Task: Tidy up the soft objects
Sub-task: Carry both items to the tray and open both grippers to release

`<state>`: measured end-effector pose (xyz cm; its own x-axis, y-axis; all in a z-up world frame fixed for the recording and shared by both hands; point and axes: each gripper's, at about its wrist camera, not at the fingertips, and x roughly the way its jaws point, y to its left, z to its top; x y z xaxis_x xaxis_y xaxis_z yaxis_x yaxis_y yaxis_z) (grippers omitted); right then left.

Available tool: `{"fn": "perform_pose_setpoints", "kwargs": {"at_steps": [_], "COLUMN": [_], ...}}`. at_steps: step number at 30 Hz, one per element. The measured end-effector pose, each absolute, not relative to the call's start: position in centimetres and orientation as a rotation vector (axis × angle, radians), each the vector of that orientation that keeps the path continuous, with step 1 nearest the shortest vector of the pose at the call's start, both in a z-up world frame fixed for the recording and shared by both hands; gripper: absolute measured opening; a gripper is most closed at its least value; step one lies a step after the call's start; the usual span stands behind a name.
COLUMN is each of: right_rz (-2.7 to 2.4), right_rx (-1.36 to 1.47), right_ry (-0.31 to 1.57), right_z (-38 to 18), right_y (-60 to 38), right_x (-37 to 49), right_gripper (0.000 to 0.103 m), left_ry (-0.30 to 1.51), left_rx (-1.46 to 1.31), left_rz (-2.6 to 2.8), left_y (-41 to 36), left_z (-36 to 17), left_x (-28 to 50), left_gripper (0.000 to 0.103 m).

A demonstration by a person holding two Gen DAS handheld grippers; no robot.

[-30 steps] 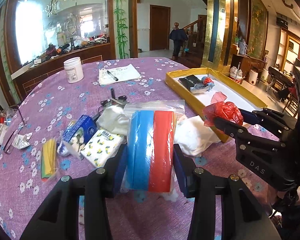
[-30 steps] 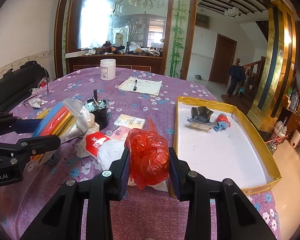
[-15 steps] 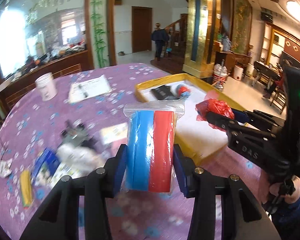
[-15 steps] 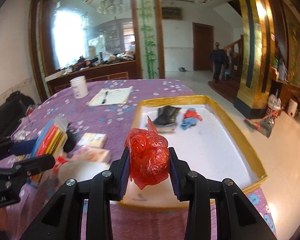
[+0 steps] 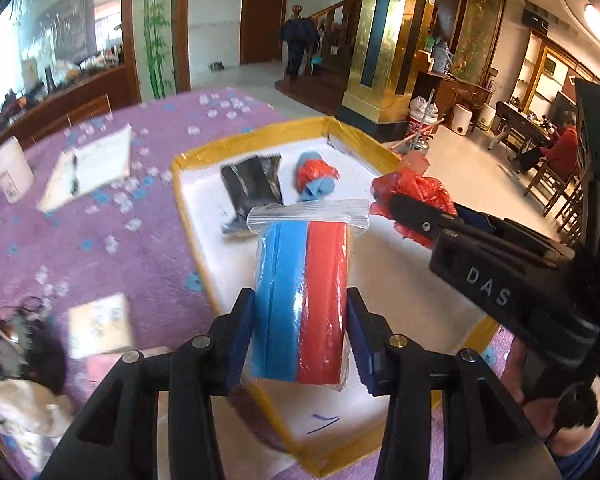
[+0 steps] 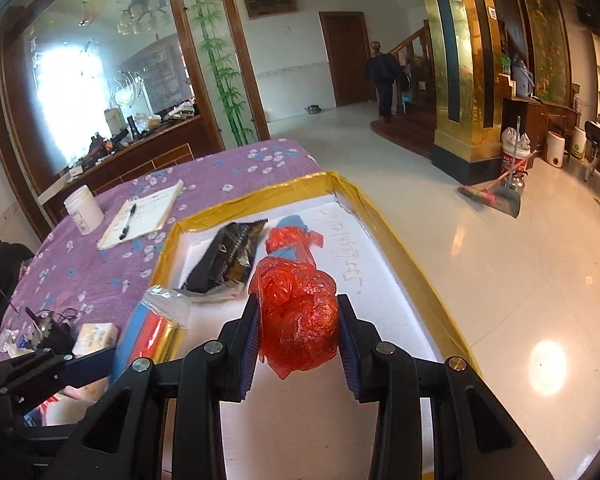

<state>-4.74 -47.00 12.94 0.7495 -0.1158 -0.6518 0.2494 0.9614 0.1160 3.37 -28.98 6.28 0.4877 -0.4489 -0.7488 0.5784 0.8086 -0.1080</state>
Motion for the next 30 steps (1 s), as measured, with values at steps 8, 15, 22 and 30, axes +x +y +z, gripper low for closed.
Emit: {"fn": "perform_pose_setpoints", "kwargs": {"at_steps": [8,15,22,30], "right_rz": [-0.22,-0.231,-0.249,-0.255], "right_rx": [0.203,0.197,0.176,0.184], "right_ry": [0.735,0.752,0.758,0.741], "right_z": [11.4,10.9,10.7,11.0], "right_y": [-47.6,-47.6,-47.2,-47.1], "right_x": [-4.1,-4.0,-3.9,-4.2], "right_gripper": [0.04,0.04,0.04,0.058], "left_ry": [0.871,0.882,0.856,0.838], "left_rx": [0.185,0.211,0.233,0.262], "left_rz": [-0.626,-0.614,-0.605,-0.612], "left_y": [-29.8,-30.2,-30.2,-30.7], "left_z": [4.4,3.2,3.0,3.0], "left_x": [3.6,3.4,3.0,2.4], "left_gripper": [0.043,0.044,0.044,0.053]}}
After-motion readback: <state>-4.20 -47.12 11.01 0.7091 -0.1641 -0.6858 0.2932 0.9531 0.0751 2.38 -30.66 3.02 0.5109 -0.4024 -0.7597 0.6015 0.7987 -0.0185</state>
